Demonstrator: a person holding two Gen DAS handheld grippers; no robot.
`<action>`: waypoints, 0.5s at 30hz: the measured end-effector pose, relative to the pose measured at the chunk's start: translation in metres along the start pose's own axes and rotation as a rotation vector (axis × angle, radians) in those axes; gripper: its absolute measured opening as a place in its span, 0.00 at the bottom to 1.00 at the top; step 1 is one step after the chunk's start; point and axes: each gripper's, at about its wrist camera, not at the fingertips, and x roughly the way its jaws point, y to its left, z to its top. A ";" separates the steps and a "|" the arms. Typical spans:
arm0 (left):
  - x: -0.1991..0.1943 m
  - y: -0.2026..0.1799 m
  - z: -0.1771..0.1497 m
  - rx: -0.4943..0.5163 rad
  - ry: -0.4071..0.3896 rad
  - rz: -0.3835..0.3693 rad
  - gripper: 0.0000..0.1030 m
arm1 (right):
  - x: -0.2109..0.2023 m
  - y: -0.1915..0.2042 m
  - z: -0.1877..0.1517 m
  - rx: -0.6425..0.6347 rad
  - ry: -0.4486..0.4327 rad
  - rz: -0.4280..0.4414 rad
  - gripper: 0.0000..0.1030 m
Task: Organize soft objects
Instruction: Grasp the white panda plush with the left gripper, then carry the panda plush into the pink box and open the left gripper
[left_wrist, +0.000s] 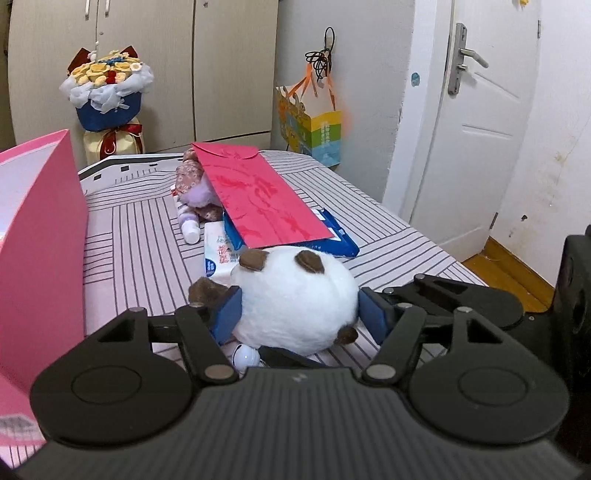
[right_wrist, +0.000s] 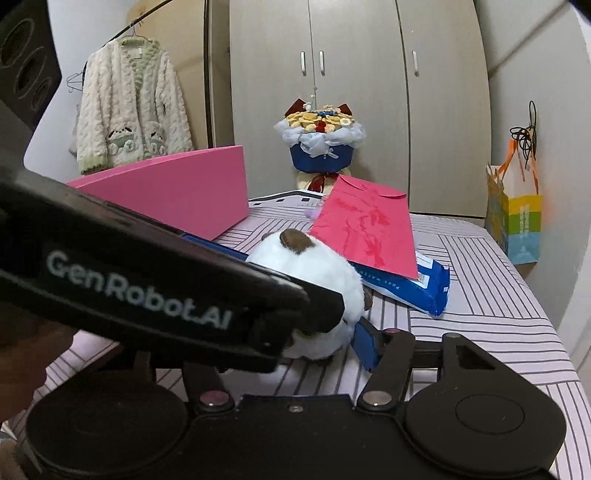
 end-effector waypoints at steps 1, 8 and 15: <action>-0.002 0.001 0.000 -0.005 0.002 -0.001 0.65 | -0.001 0.001 0.001 0.004 0.003 0.002 0.64; -0.024 0.001 -0.002 -0.027 0.023 0.002 0.65 | -0.015 0.014 0.009 -0.010 0.038 0.020 0.64; -0.054 -0.001 -0.005 -0.063 0.066 0.013 0.65 | -0.035 0.027 0.017 0.039 0.110 0.070 0.64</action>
